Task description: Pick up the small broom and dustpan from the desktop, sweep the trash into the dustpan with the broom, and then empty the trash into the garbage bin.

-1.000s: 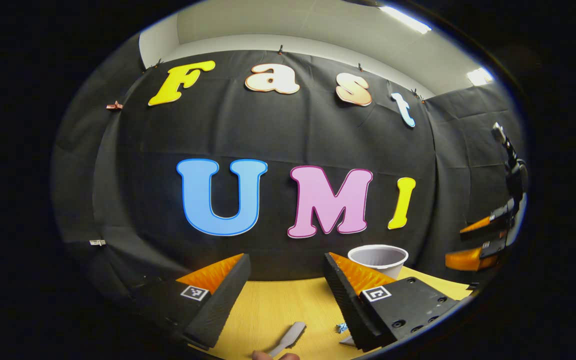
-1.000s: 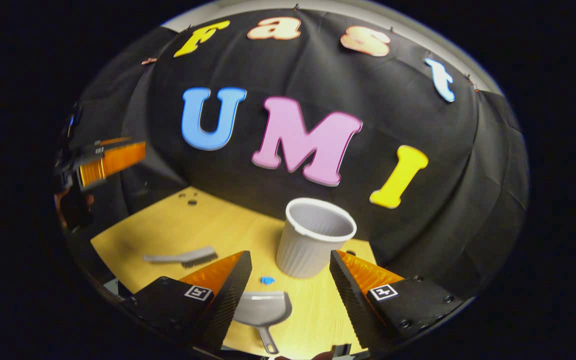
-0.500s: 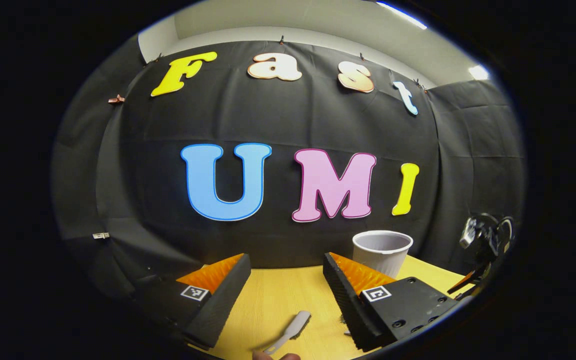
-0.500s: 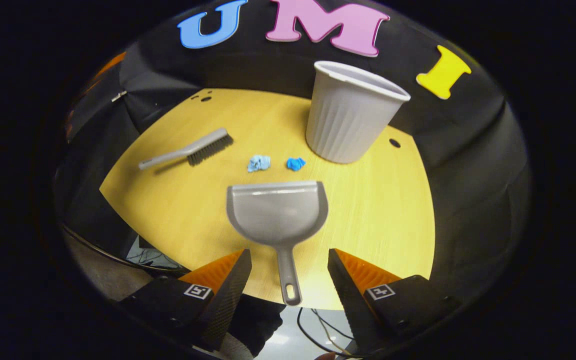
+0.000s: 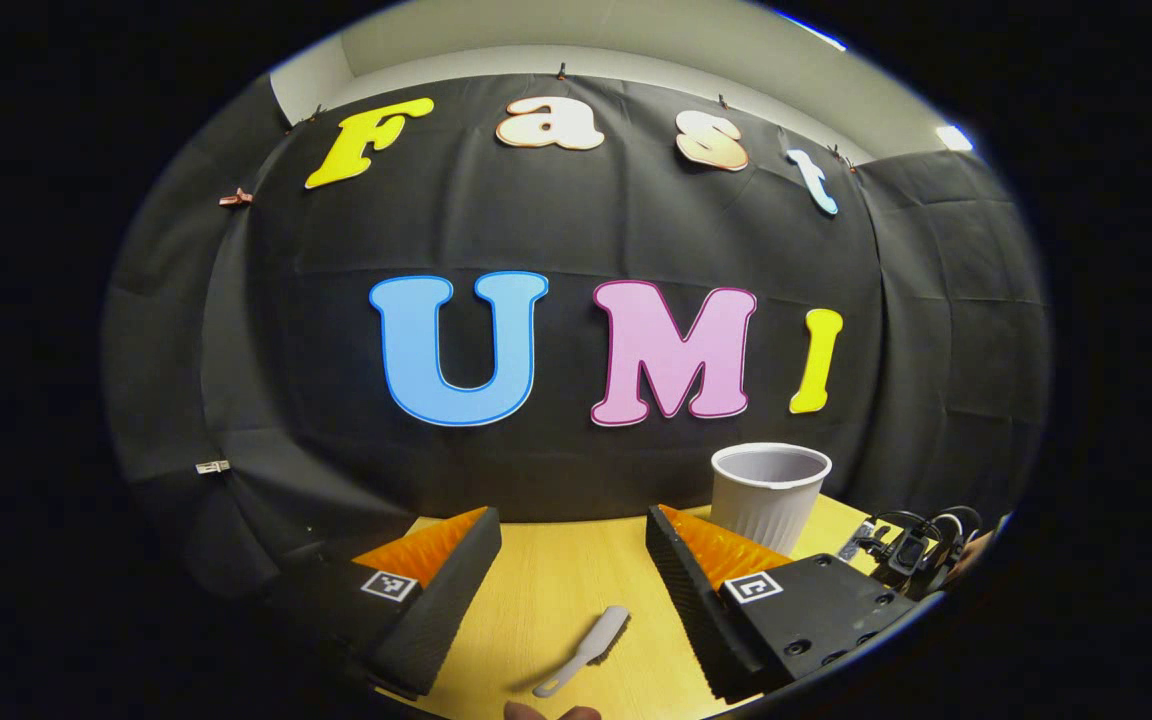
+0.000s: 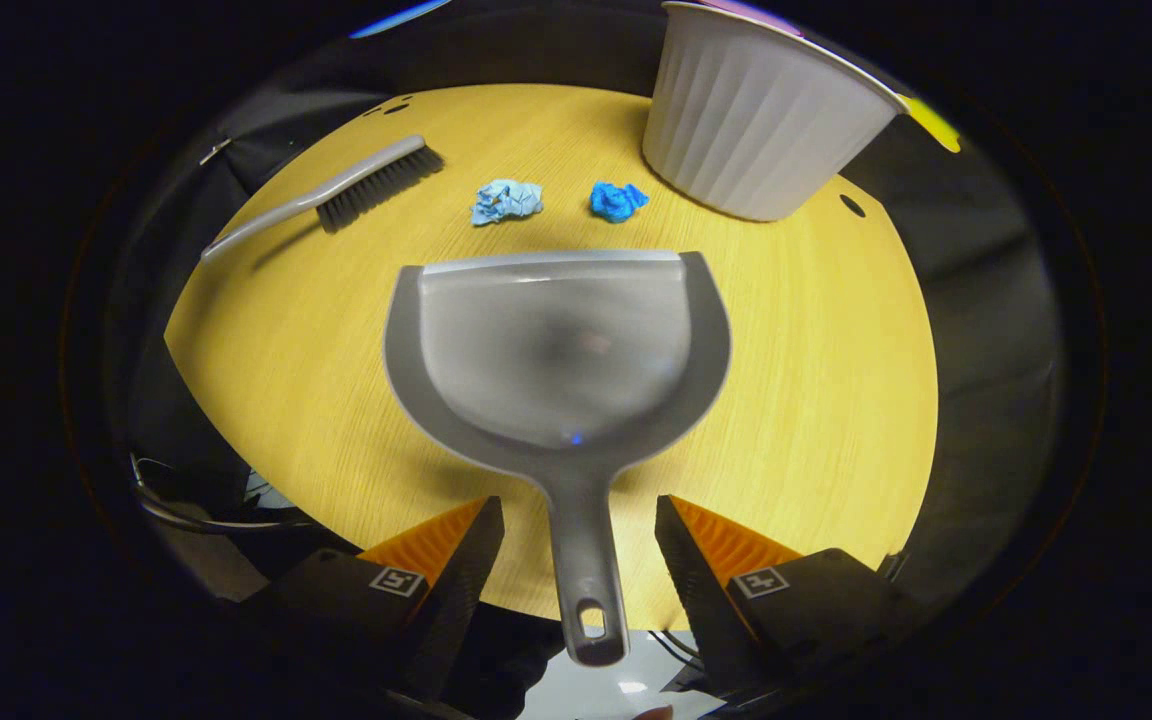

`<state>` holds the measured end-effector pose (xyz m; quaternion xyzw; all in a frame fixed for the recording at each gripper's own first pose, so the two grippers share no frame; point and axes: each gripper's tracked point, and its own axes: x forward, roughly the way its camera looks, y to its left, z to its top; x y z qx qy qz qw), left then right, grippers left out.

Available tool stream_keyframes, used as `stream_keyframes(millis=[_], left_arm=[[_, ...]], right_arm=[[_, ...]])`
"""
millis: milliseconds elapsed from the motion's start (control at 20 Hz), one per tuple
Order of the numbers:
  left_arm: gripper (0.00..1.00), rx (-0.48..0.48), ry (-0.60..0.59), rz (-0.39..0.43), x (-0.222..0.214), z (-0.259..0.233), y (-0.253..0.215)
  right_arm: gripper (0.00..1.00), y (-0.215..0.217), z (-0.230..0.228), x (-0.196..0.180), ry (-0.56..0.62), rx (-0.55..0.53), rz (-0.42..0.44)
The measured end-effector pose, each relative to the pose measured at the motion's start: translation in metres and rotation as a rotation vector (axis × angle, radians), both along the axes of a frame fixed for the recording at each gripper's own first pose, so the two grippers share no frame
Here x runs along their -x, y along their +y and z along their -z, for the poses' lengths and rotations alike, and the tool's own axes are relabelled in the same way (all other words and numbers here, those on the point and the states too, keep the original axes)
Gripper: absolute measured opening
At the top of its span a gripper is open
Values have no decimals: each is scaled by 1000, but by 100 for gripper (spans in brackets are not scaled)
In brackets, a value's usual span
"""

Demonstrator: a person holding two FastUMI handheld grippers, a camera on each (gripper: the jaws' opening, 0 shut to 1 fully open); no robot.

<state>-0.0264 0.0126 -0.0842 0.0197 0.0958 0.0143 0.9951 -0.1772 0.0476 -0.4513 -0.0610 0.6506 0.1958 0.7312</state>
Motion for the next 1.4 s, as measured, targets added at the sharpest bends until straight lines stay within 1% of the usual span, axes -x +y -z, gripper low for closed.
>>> stream_keyframes(millis=[150, 400, 550, 600, 700, 850, 900, 950, 1050, 1100, 1200, 1250, 1400], left_arm=[[95, -5, 14, -6, 2, 5, 0], [96, -24, 21, -14, 3, 6, 1], [96, -35, 25, -24, 2, 9, 5], [96, -33, 31, -26, -1, 10, 5], [95, -30, 44, -28, -3, 16, 4], [96, -28, 92, -5, -6, 33, -1], [96, -23, 119, 17, -8, 41, -5], [96, -23, 154, 35, -9, 54, -8], [96, -31, 244, 71, -10, 82, -11], [96, -31, 307, 94, -10, 102, -13], [95, -22, 460, 144, -9, 145, -18], [95, -18, 536, 162, -8, 168, -19], [96, -39, 718, 212, -8, 229, -16]], right_arm=[[94, 12, 13, -5, 26, -10, 0], [91, 17, 31, -9, 56, 11, -40], [79, 24, 33, -8, 93, -30, -15], [72, 23, 33, -6, 111, -35, -4], [69, 20, 35, -5, 123, -32, -12], [69, 23, 33, -4, 137, -24, -31], [63, 24, 34, -3, 140, -22, -33], [70, 23, 34, -4, 145, -19, -25], [66, 21, 31, -5, 146, -18, -14], [45, 20, 33, -5, 144, -18, -12], [34, 21, 35, -5, 133, -22, -21], [40, 21, 36, -5, 133, -19, -20], [39, 22, 36, -5, 136, -18, -12]])
